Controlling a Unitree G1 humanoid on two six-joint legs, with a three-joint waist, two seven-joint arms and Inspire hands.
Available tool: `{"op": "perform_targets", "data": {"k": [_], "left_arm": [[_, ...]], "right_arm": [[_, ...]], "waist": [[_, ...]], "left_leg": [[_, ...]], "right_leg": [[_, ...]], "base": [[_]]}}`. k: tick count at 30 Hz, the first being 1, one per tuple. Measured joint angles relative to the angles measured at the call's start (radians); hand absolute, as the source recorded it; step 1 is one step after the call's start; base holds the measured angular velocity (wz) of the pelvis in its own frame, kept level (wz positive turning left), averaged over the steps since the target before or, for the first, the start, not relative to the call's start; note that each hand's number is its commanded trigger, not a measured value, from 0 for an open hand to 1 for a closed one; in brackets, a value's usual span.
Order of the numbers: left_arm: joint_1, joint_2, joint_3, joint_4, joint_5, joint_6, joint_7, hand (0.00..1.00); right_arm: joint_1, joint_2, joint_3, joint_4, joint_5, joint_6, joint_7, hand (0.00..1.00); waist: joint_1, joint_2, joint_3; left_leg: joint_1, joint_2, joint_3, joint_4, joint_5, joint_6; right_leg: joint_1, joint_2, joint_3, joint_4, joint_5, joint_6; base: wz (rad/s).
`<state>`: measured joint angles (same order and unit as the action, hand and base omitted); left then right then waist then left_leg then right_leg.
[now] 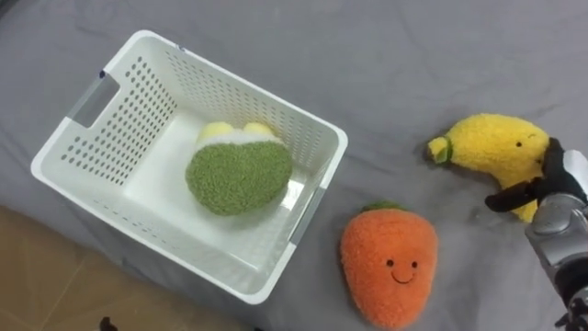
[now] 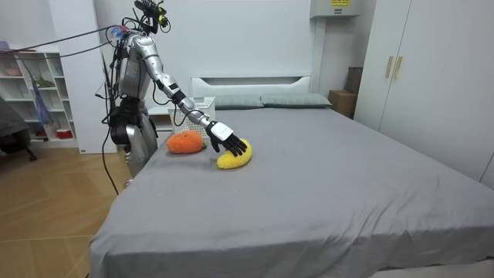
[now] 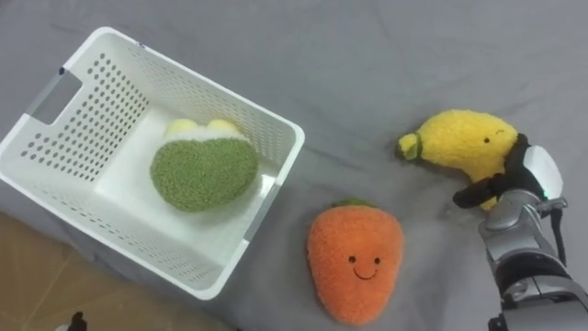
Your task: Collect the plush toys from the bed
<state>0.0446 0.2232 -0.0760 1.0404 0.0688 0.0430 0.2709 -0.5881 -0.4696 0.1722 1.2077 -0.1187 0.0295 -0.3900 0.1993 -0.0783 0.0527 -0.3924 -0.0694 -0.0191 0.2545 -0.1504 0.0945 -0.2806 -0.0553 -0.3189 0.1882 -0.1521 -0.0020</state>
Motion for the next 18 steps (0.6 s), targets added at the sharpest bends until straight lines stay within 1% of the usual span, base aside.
{"op": "perform_targets", "data": {"k": [1,4,8,13,15,16,17,18], "left_arm": [[0.000,0.000,-0.001,0.001,0.000,0.000,0.000,0.00],[0.000,0.000,-0.007,0.003,-0.007,0.001,0.000,0.00],[0.001,0.000,-0.012,0.004,-0.038,0.002,0.000,0.00],[0.001,0.000,-0.046,0.002,-0.038,0.003,0.002,0.00],[0.000,-0.001,-0.051,0.002,-0.037,0.011,0.002,0.00],[0.000,-0.001,-0.051,0.002,-0.038,0.012,0.002,0.00],[0.000,-0.001,-0.051,0.002,-0.037,0.017,0.002,0.00],[0.000,-0.001,-0.051,0.002,-0.037,0.018,0.002,0.00]], "right_arm": [[-0.006,-0.002,0.000,0.000,0.001,-0.007,-0.014,0.00],[-0.017,-0.004,0.000,0.004,0.018,-0.011,-0.038,0.00],[-0.033,-0.007,0.000,0.049,0.035,-0.016,-0.056,0.00],[-0.043,-0.026,0.000,0.086,0.040,-0.016,-0.070,0.00],[-0.046,-0.036,0.000,0.089,0.039,-0.016,-0.077,0.00],[-0.050,-0.037,0.000,0.090,0.039,-0.016,-0.077,0.08],[-0.060,-0.040,0.000,0.094,0.037,-0.015,-0.078,0.29],[-0.072,-0.043,0.000,0.109,0.033,-0.015,-0.081,0.72]], "waist": [[0.001,0.005,-0.0013],[0.002,0.014,-0.0023],[0.006,0.019,-0.0021],[0.035,0.026,-0.0035],[0.047,0.027,-0.0033],[0.049,0.027,-0.0033],[0.050,0.027,-0.0032],[0.050,0.027,-0.0031]], "left_leg": [[-0.006,0.000,-0.002,0.000,0.001,0.000],[-0.018,-0.001,-0.009,0.000,0.004,-0.002],[-0.021,-0.001,-0.015,0.000,0.004,-0.003],[-0.022,0.001,-0.019,0.000,0.004,-0.003],[-0.023,0.002,-0.024,0.000,0.005,-0.003],[-0.024,0.002,-0.024,0.000,0.005,-0.004],[-0.026,0.001,-0.024,0.000,0.005,-0.004],[-0.029,0.001,-0.025,0.000,0.005,-0.004]], "right_leg": [[-0.005,-0.001,-0.005,0.000,0.000,0.000],[-0.016,-0.001,-0.014,0.002,0.000,0.000],[-0.019,0.000,-0.018,0.003,0.000,0.000],[-0.041,-0.005,-0.016,0.038,-0.003,-0.001],[-0.050,-0.006,-0.017,0.050,-0.003,-0.001],[-0.052,-0.007,-0.017,0.053,-0.003,-0.001],[-0.053,-0.007,-0.019,0.053,-0.003,-0.001],[-0.053,-0.007,-0.019,0.052,-0.003,-0.001]], "base": [[0.05],[0.06],[0.03],[-0.06],[-0.06],[-0.06],[0.00],[0.05]]}}
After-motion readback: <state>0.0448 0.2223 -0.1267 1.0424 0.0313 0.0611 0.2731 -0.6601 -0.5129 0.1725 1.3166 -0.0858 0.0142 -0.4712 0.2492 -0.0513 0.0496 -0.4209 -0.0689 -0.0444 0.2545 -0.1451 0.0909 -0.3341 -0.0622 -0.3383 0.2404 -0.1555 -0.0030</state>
